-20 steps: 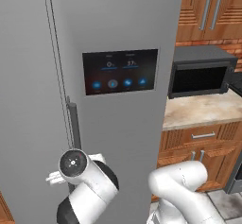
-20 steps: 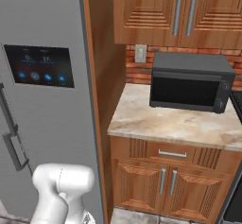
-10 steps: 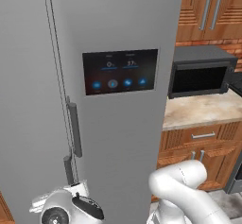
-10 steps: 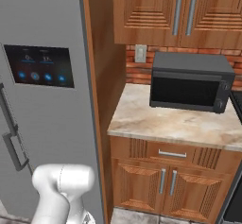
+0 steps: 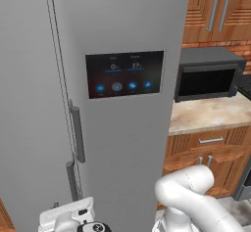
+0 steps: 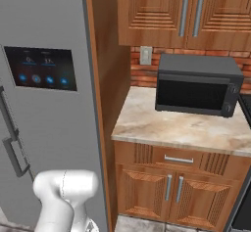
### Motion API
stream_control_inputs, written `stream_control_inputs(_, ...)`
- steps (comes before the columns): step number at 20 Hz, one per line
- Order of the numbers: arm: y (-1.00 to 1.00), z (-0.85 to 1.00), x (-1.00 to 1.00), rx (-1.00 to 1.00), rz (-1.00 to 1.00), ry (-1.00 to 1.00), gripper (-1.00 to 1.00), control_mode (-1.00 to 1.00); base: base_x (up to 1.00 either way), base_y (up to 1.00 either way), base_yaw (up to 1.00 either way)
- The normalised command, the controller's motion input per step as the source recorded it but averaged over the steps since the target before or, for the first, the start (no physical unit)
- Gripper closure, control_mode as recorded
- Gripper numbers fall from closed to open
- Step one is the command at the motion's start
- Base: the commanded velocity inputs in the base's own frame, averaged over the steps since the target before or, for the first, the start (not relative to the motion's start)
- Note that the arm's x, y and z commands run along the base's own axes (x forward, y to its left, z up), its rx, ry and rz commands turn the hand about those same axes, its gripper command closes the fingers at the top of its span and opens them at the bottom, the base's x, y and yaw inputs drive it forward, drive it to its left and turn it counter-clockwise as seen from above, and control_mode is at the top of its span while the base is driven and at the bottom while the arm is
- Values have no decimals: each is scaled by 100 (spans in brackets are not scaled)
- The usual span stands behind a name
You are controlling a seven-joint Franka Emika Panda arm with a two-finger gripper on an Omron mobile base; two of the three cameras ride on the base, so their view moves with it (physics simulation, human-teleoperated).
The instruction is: Open the freezer door, pick up the ice cube tray from the freezer, and place it on the dining counter.
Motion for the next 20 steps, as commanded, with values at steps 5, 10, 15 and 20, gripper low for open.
stream_control_inputs(5, -3, -5, 48, 10, -1, -22, -100, -100, 0, 0, 0)
stream_control_inputs(10, 0, 0, 47, 8, -3, -17, -100, -100, 0, 0, 0)
stream_control_inputs(15, 0, -2, 46, 6, -3, -9, -100, -100, 0, 0, 0)
stream_control_inputs(20, 6, -11, 39, 0, -1, -4, -100, -100, 0, 0, 0)
